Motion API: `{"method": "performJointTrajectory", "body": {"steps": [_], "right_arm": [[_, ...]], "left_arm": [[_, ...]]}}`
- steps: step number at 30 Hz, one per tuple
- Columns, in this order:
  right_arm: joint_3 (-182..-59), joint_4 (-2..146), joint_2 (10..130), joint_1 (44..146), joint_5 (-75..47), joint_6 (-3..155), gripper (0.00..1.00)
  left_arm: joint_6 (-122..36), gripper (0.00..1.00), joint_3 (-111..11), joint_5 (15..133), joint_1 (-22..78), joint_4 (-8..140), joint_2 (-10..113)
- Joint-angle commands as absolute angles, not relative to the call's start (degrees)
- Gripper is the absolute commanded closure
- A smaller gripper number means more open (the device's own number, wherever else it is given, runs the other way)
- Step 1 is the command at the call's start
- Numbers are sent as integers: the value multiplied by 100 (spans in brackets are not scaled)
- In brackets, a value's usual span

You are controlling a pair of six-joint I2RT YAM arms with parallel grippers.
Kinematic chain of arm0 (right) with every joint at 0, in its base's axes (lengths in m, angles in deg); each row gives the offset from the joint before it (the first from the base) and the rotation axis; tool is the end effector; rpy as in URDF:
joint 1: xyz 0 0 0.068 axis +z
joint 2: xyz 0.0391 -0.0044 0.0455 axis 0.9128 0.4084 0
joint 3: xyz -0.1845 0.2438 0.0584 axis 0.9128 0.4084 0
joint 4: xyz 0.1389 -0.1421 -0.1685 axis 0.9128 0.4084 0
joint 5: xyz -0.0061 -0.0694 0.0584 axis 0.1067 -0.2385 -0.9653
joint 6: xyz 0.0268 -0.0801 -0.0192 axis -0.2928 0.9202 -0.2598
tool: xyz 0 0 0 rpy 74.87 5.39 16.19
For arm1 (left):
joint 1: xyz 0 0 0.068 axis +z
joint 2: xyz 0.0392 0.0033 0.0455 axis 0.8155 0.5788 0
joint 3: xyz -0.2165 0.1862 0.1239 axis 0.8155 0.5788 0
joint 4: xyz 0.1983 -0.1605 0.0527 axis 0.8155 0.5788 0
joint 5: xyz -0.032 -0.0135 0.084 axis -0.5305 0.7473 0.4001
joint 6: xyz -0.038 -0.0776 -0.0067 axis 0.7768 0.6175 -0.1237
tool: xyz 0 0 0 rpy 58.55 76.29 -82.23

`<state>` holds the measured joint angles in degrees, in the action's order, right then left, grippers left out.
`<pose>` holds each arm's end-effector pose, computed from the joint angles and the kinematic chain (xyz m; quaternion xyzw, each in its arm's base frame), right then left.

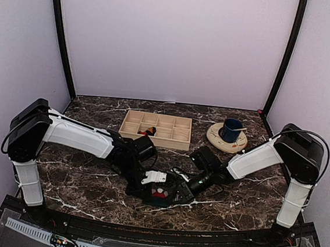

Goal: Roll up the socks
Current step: Roll the sock at the center of the board.

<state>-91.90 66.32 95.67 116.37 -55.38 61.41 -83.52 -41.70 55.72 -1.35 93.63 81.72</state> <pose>0.1805 0.3096 0.1222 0.3394 -0.8078 -0.4819 0.0106 0.1842 -0.3340 0.1565 0.6783 0.6727 -0.2634 0.1345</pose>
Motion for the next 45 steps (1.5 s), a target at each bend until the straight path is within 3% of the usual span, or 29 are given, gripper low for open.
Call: {"method": "performJointTrajectory", "body": {"steps": [1,22,31,36,45], "right_arm": [[-8935,6171,9261,11574,-5417,5911,78],[-7586,5241,7699,11584,-3558,6070,77],[-7556,5512,6955,12640,-1876,7016,73],[-7926,5860,7059,13290,-1103,7692,66],[-8589,6300,7891,13972,-589,8583,64]], "left_arm": [[-8263,93,-4525,5002,-29,10216,8535],[-8169,92,-5460,3613,512,11256,9402],[-8188,92,-5582,3265,618,11440,9587],[-8210,92,-5656,3132,655,11533,9701],[-8267,92,-5698,2981,704,11629,9806]]}}
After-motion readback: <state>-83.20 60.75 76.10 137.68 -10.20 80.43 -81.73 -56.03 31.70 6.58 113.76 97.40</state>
